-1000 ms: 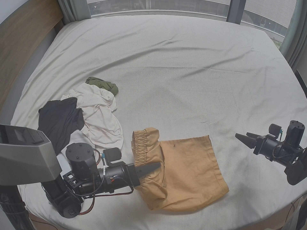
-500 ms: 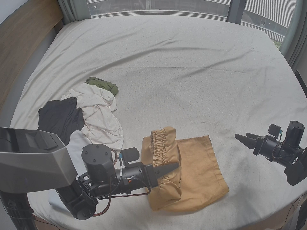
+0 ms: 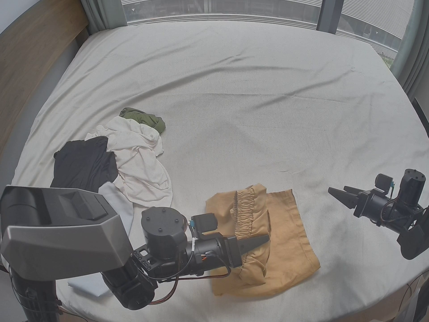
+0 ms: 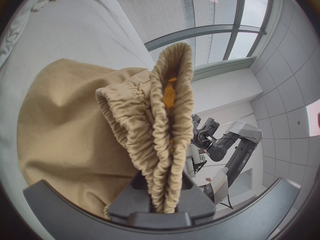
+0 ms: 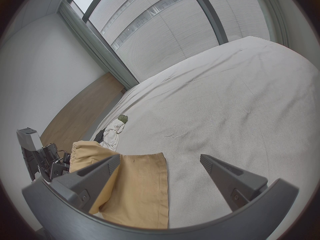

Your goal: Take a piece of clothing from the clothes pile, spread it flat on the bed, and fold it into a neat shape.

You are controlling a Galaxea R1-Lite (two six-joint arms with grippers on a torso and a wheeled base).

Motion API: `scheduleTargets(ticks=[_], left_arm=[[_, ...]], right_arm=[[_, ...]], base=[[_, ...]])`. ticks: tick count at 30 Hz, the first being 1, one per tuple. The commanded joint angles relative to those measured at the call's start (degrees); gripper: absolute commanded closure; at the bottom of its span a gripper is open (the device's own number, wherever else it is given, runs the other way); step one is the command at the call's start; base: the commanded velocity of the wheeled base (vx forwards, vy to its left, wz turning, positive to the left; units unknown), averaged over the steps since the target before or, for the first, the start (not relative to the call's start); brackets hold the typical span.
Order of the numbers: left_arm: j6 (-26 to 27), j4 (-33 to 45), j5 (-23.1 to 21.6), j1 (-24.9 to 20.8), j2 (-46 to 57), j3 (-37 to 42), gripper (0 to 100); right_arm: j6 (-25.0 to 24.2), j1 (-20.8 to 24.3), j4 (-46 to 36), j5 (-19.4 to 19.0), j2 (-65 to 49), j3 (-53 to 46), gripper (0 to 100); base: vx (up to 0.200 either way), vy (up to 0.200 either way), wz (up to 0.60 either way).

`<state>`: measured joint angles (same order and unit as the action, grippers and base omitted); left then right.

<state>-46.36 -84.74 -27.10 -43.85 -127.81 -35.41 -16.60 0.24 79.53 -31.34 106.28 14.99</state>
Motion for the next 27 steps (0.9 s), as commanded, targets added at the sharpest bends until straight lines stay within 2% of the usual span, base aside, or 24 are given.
scheduleTargets(ticks=[1,15,26,27], left_arm=[[0.0,1.5,0.0,-1.2,-1.2,-2.6,100],[0.0,3.0,0.5,-1.6,-5.7,-7.6,100],[0.0,3.2,0.5,-1.5,-5.7,-7.1,100],[0.0,3.5,0.5,-1.5,-5.7,-7.2,0]], right_arm=[[0.0,0.1,0.0,0.0,0.0,0.0,0],[0.0,0.2,0.1,0.0,0.0,0.1,0],[0.0,0.2,0.1,-0.1,0.0,0.0,0],[0.0,0.2,0.1,0.0,0.0,0.0,0]], base=[[0.0,0.0,0.0],[0.0,0.0,0.0],[0.0,0.0,0.0],[0.0,0.0,0.0]])
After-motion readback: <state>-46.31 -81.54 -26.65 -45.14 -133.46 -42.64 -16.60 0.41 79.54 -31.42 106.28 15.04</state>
